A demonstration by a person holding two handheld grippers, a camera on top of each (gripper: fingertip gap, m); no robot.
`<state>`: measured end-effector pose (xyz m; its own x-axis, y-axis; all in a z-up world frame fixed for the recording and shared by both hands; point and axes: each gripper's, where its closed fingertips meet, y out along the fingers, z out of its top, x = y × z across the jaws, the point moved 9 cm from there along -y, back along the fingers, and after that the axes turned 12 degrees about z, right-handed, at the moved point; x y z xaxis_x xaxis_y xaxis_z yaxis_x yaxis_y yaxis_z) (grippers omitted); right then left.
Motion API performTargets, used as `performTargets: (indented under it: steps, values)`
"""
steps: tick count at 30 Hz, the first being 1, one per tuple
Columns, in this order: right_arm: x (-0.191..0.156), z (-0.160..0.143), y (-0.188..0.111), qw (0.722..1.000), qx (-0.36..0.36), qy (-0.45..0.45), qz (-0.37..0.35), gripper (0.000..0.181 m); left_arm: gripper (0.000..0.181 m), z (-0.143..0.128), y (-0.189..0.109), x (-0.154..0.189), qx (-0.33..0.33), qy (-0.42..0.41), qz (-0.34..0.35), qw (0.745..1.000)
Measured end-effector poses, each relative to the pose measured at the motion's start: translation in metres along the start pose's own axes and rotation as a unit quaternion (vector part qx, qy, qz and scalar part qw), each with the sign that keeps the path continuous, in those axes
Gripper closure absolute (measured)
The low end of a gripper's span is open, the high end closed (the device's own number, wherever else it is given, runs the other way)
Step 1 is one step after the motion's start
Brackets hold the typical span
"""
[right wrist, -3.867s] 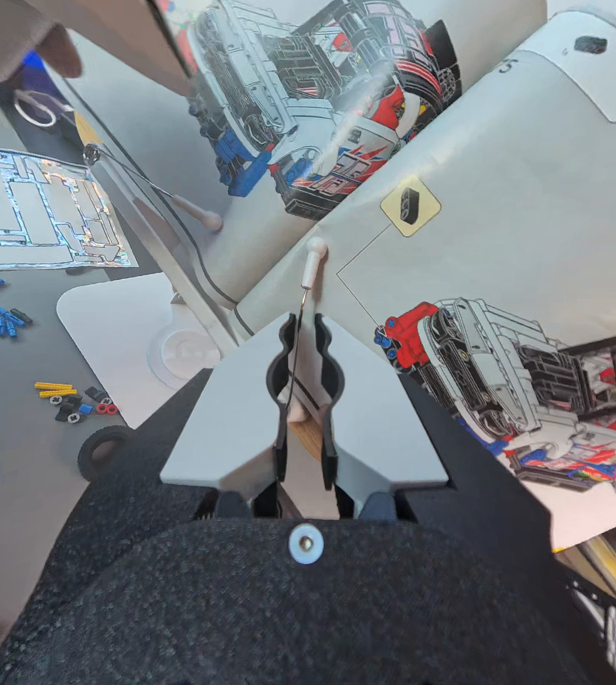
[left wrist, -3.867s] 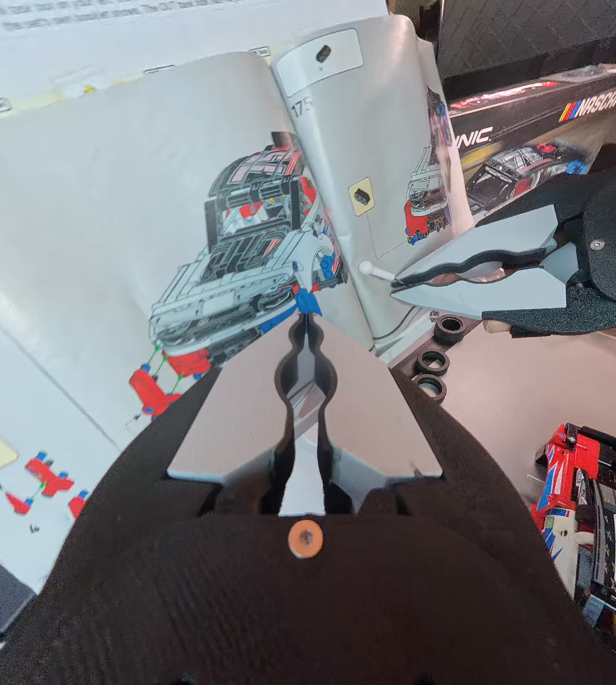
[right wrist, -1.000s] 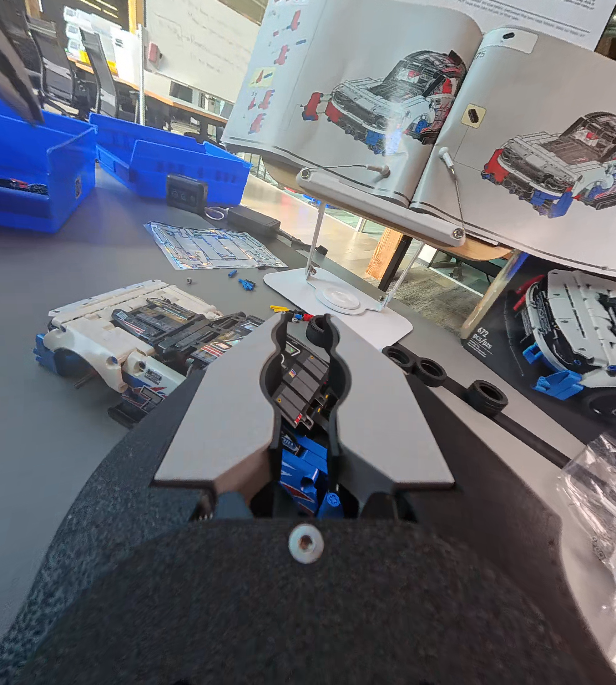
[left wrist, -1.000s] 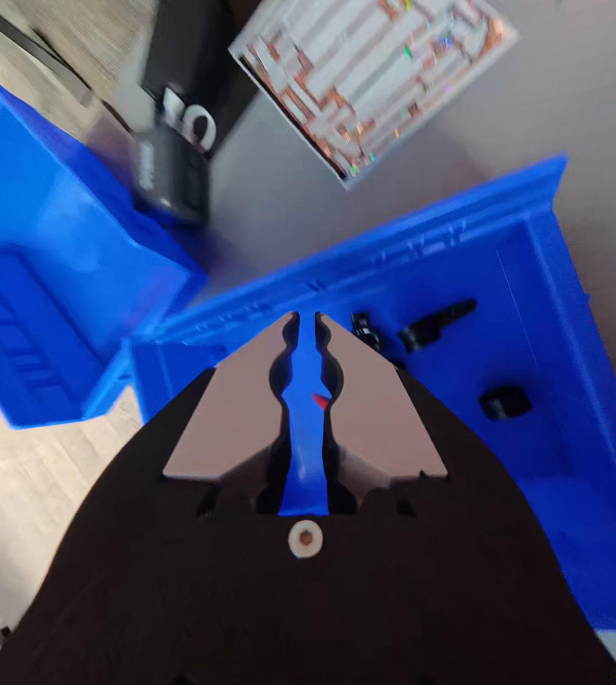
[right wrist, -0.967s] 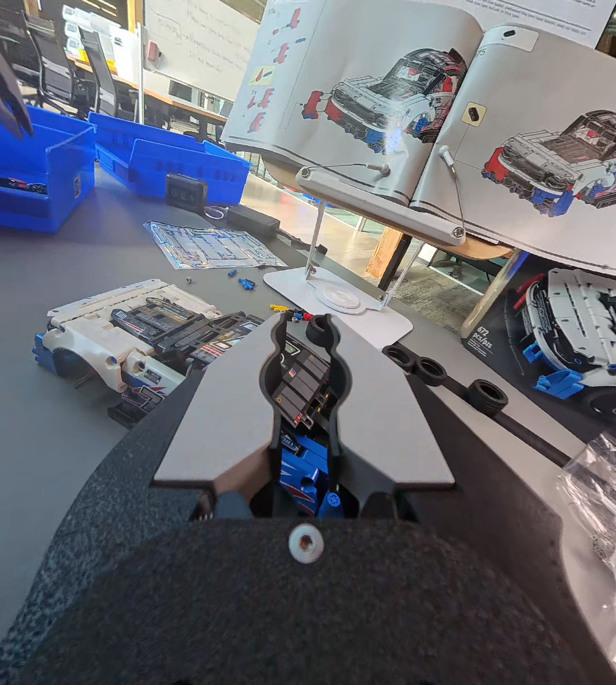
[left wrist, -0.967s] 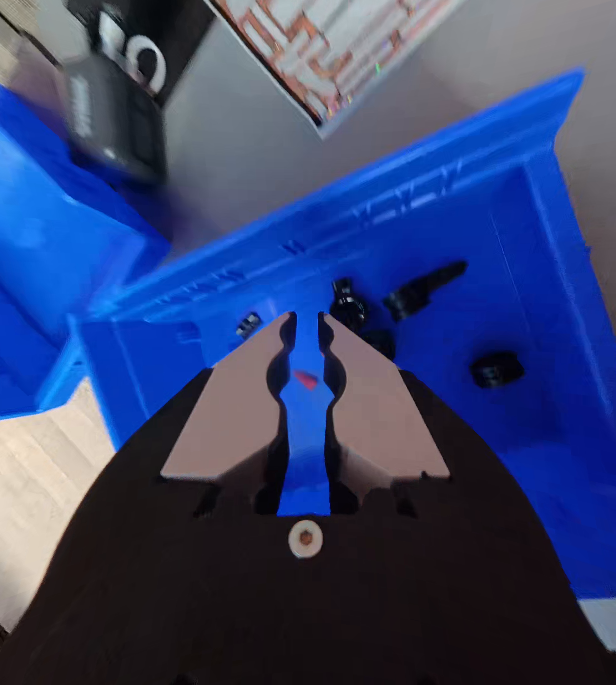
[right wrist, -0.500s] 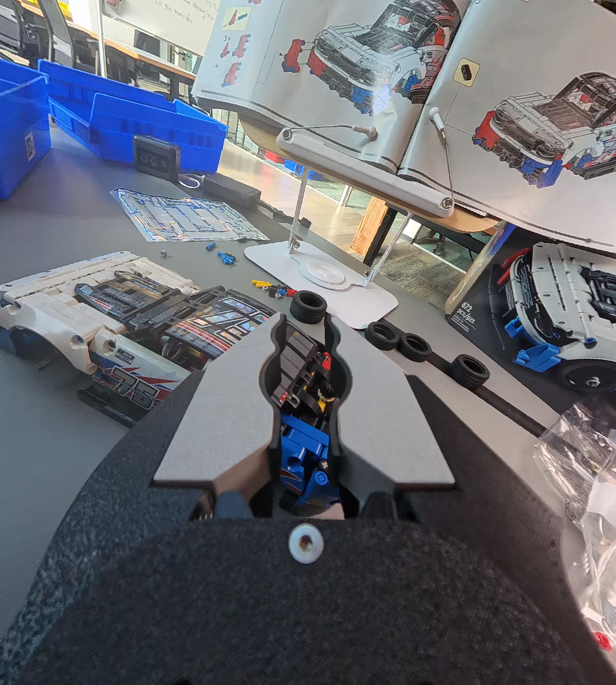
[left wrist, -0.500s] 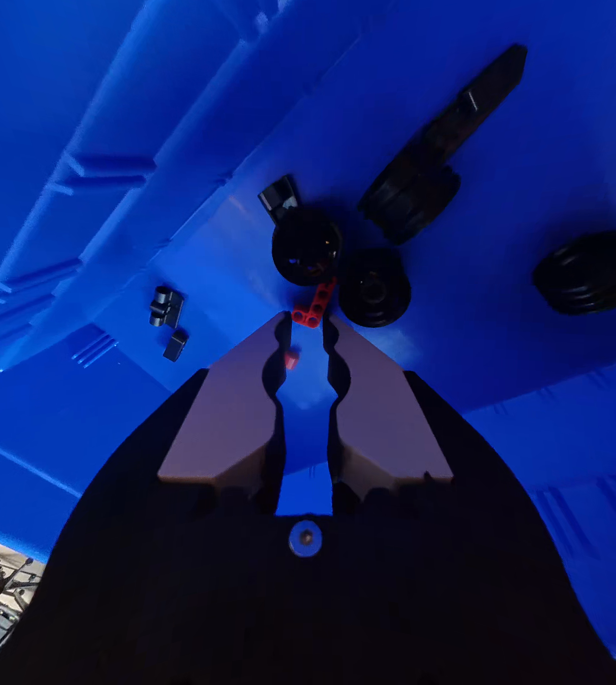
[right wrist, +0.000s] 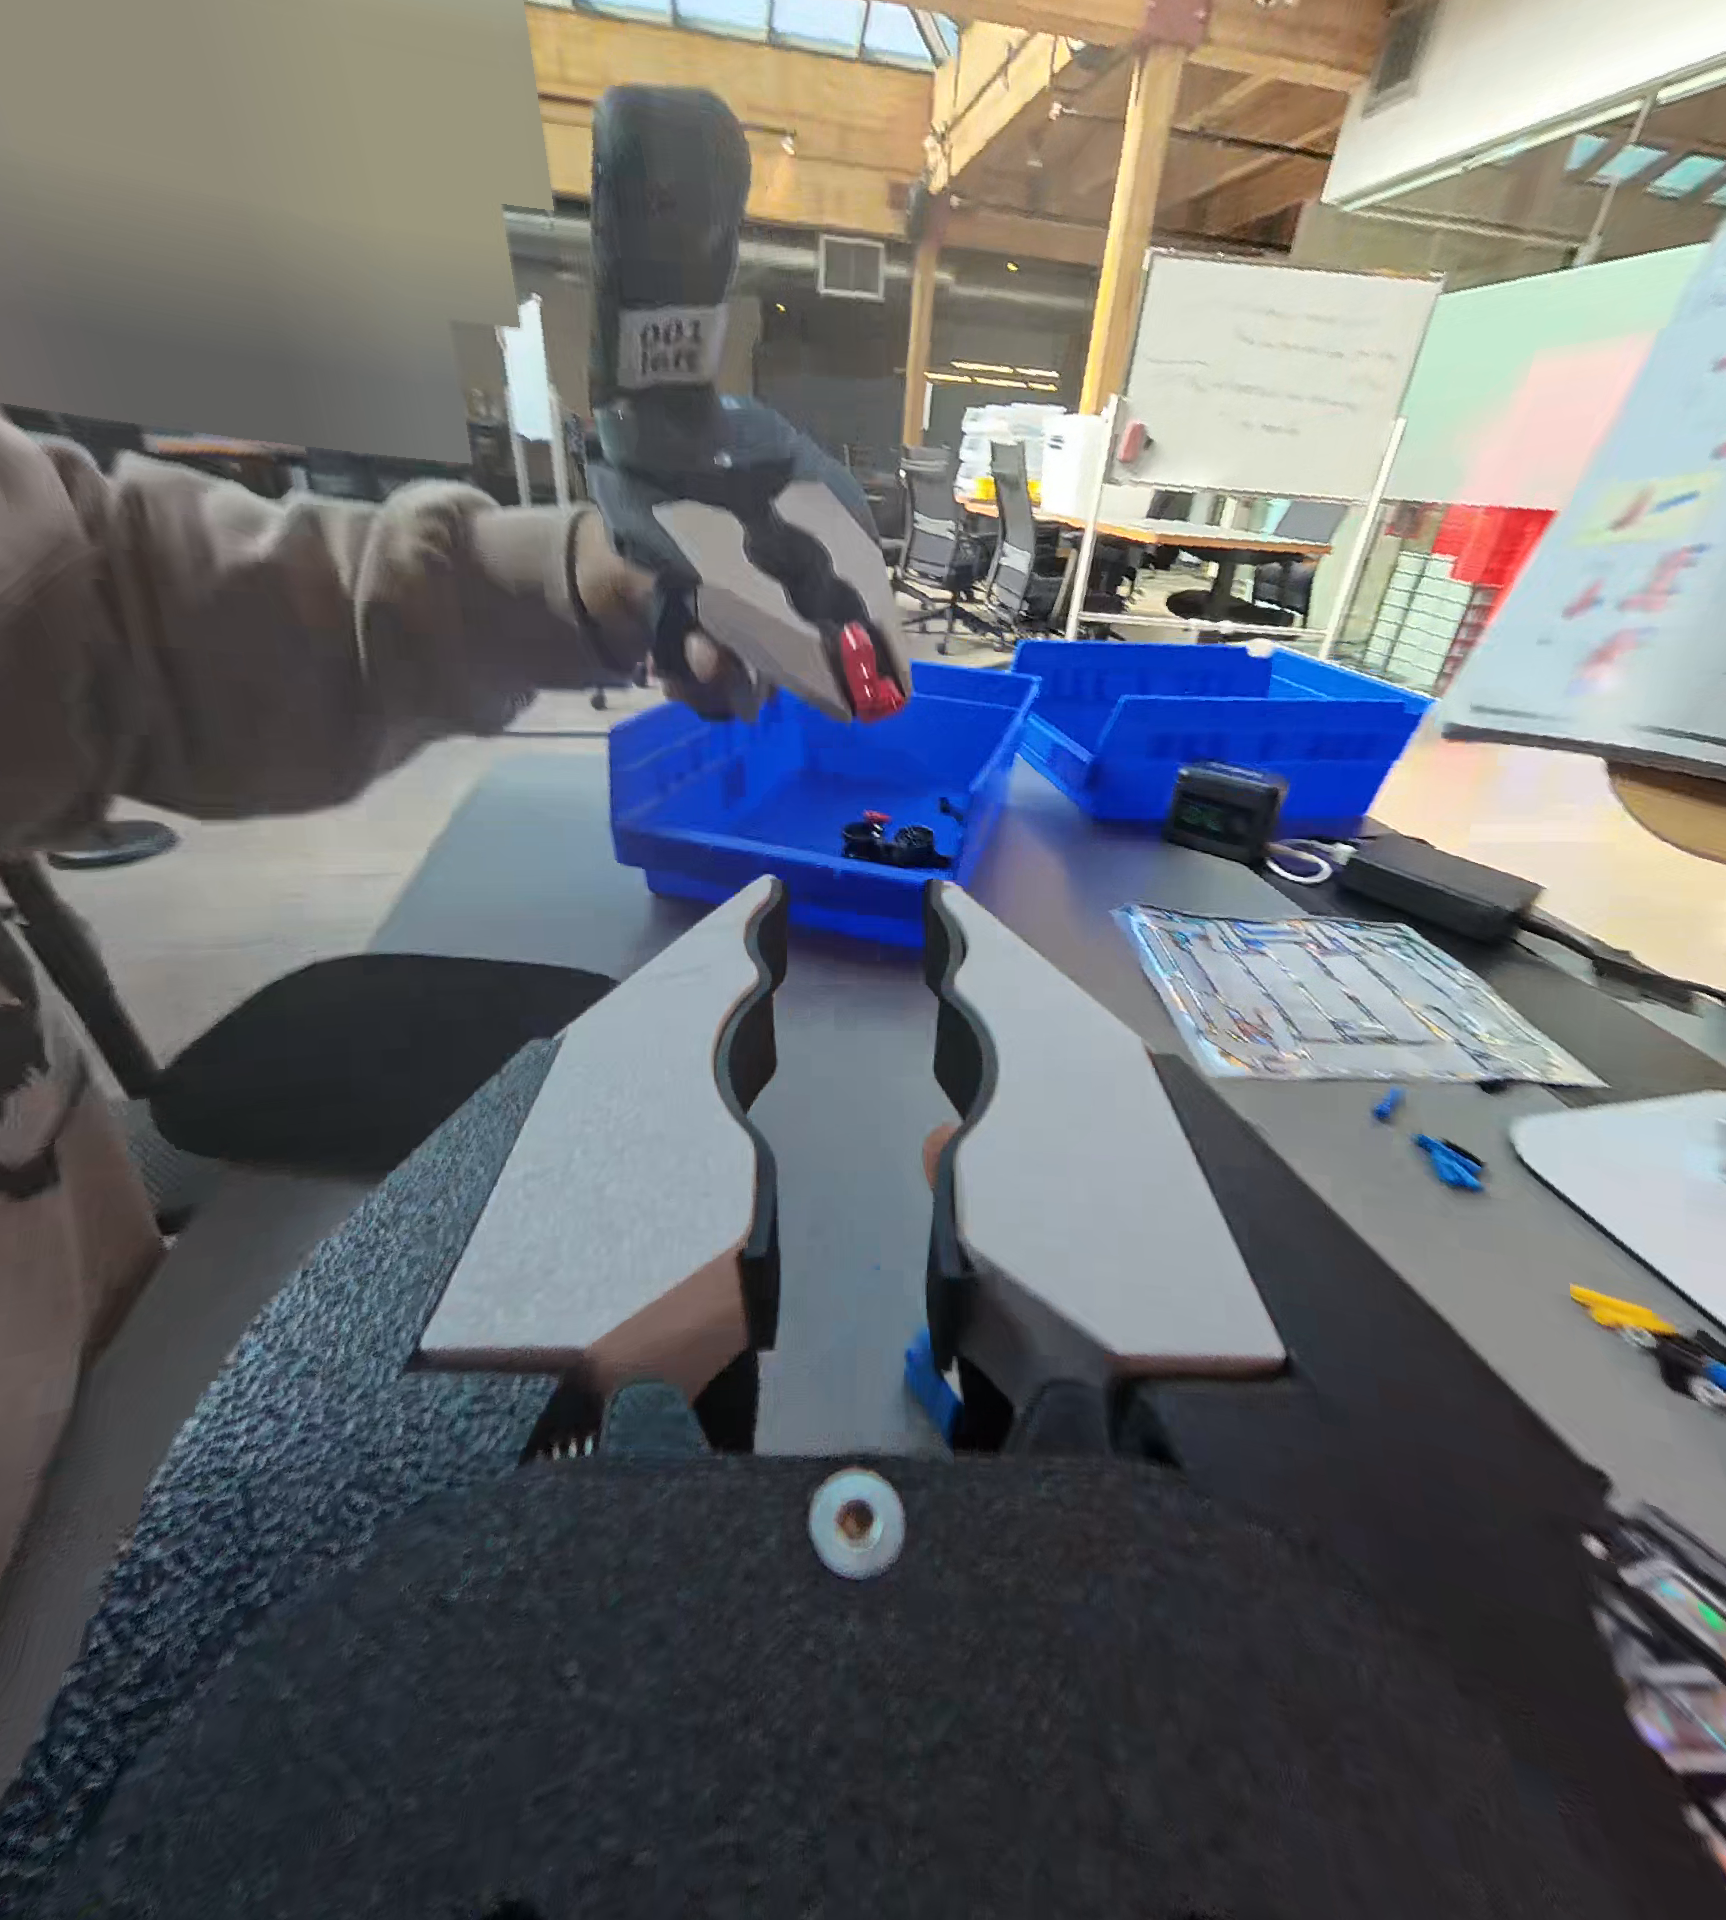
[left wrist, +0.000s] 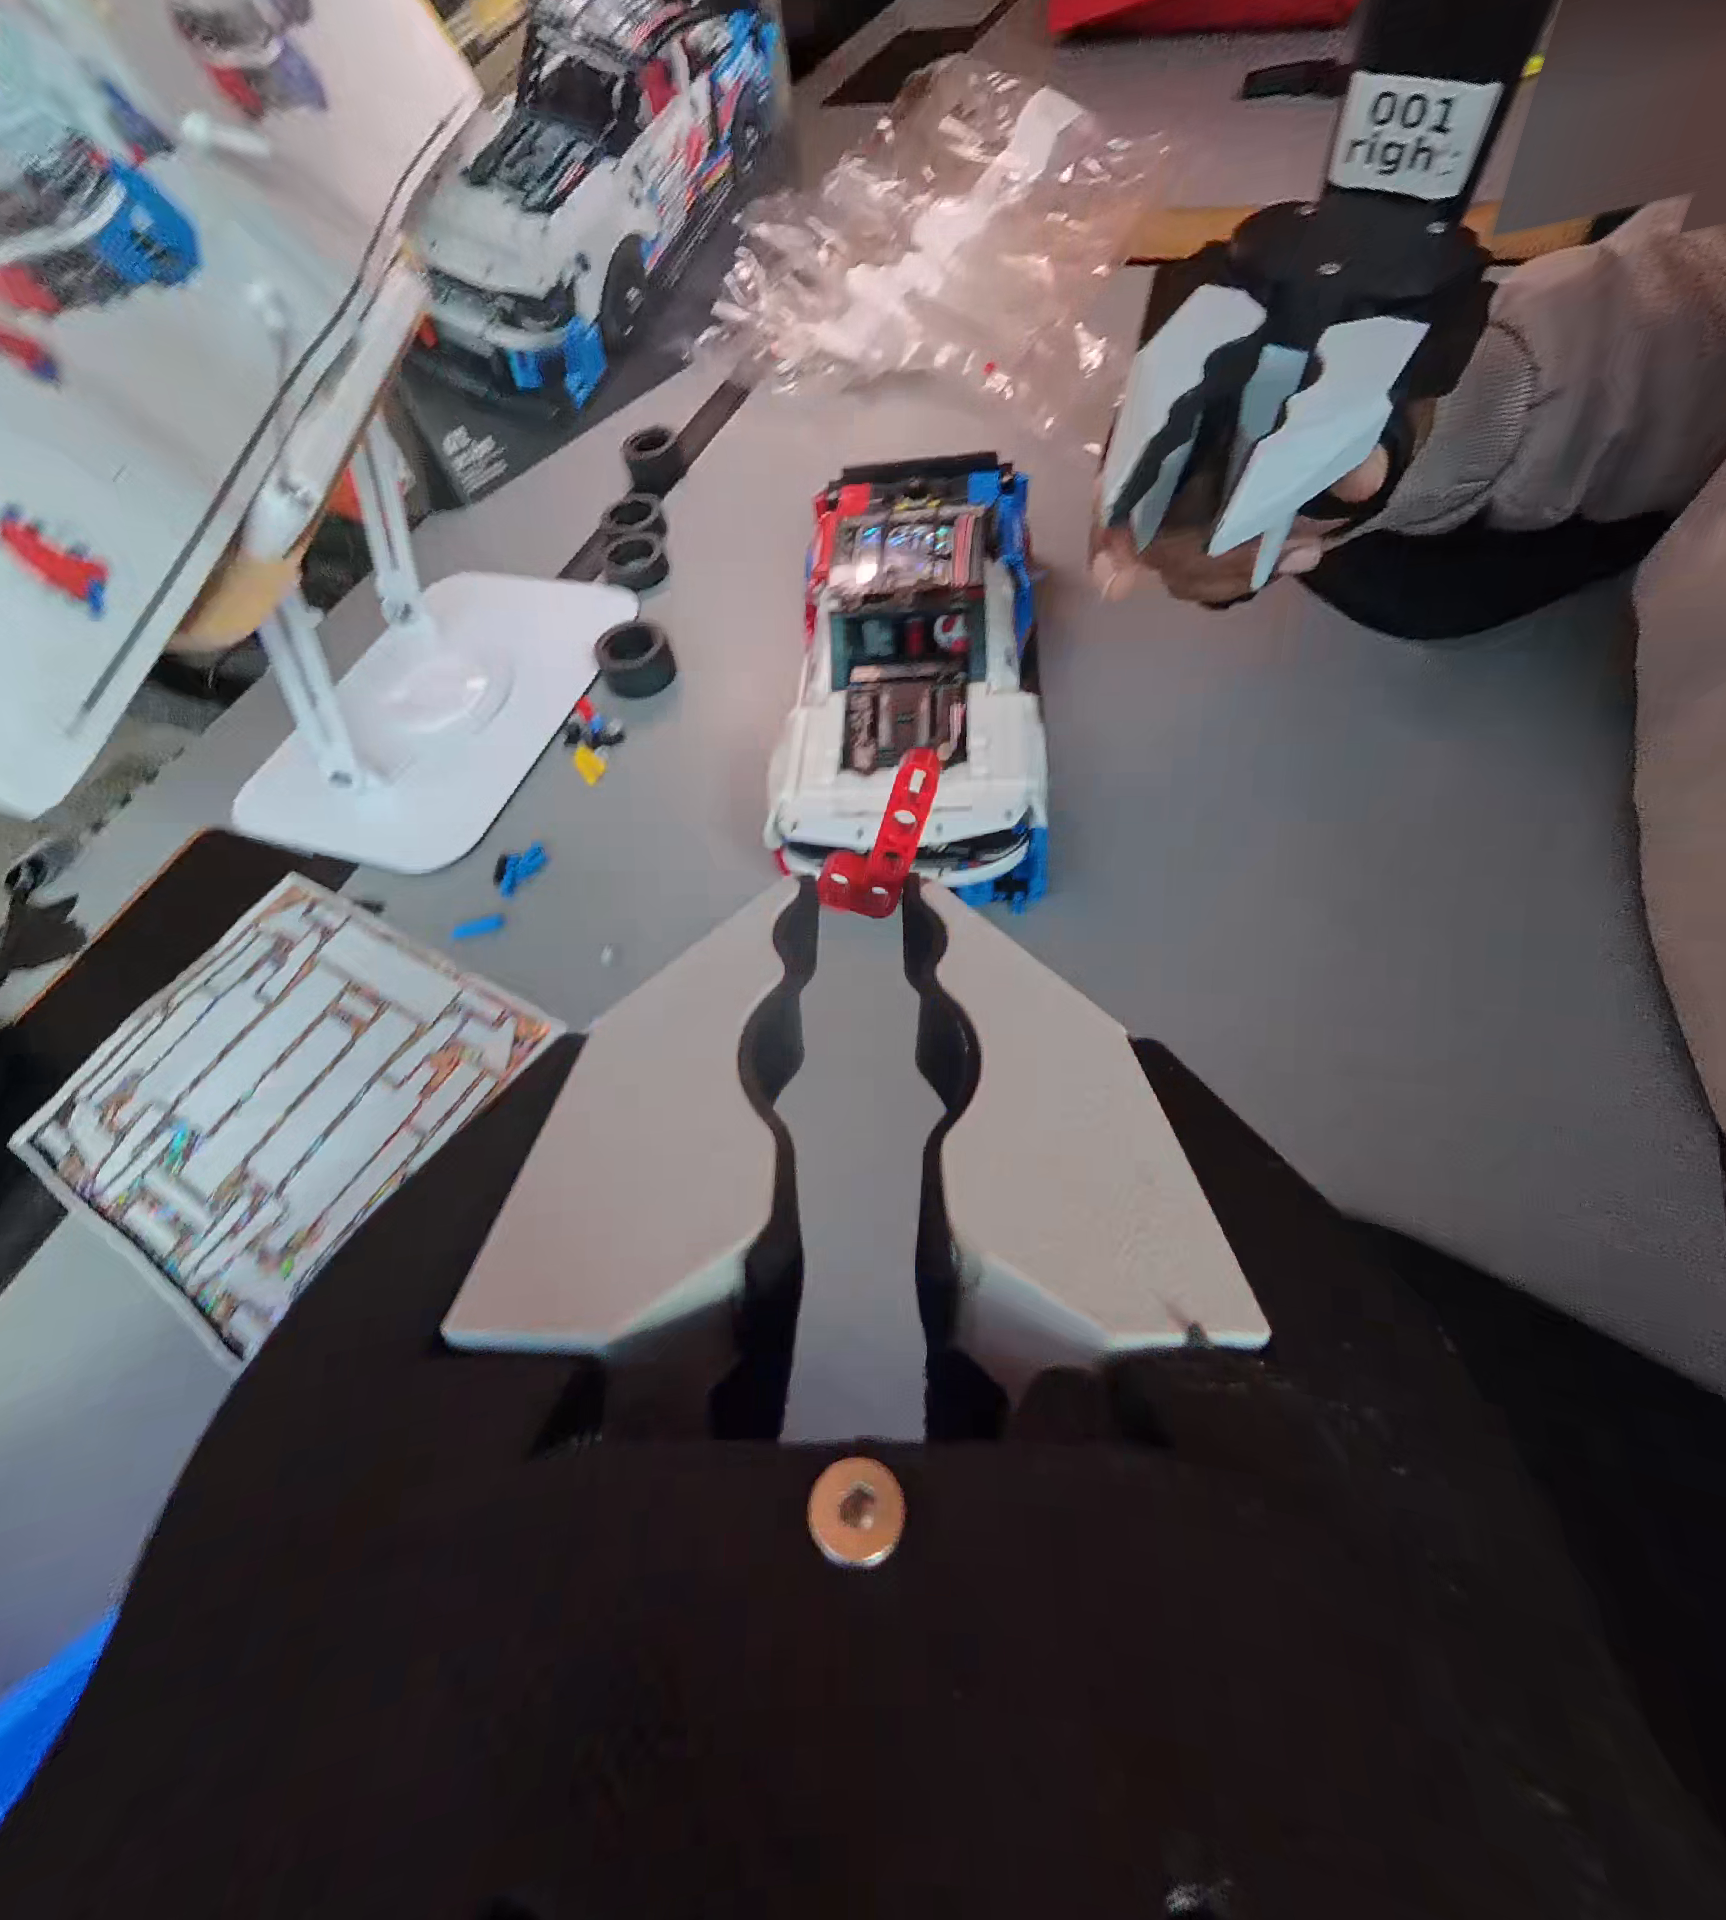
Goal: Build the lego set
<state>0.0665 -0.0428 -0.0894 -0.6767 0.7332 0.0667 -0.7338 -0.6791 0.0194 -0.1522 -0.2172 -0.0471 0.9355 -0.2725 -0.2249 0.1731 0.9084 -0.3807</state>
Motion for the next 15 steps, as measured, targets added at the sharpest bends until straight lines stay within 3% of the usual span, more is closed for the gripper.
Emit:
performTargets:
  steps: [4, 6, 7, 12, 13, 15]
  values:
    - [-0.007, 0.020, 0.022, 0.999, 0.007, -0.017, 0.035, 0.153, 0.167, 0.019, 0.045, 0.056, 0.066, 0.038, -0.039, 0.996]
    - [-0.012, 0.022, 0.022, 0.999, -0.002, -0.043, 0.032, 0.165, 0.167, 0.026, 0.057, 0.072, 0.076, 0.053, -0.060, 0.994]
    - [-0.014, 0.021, 0.021, 0.998, -0.011, -0.048, 0.038, 0.176, 0.167, 0.029, 0.061, 0.077, 0.076, 0.064, -0.065, 0.993]
    - [-0.019, 0.032, -0.010, 0.996, -0.040, -0.025, 0.077, 0.178, 0.168, 0.030, 0.061, 0.084, 0.070, 0.058, -0.089, 0.992]
    - [-0.015, 0.032, -0.023, 0.995, -0.074, -0.016, 0.068, 0.178, 0.164, 0.027, 0.056, 0.075, 0.050, 0.064, -0.060, 0.995]
    - [-0.010, 0.015, -0.052, 0.973, -0.223, 0.015, 0.063, 0.177, 0.153, 0.014, 0.037, 0.041, -0.009, 0.053, 0.019, 0.998]
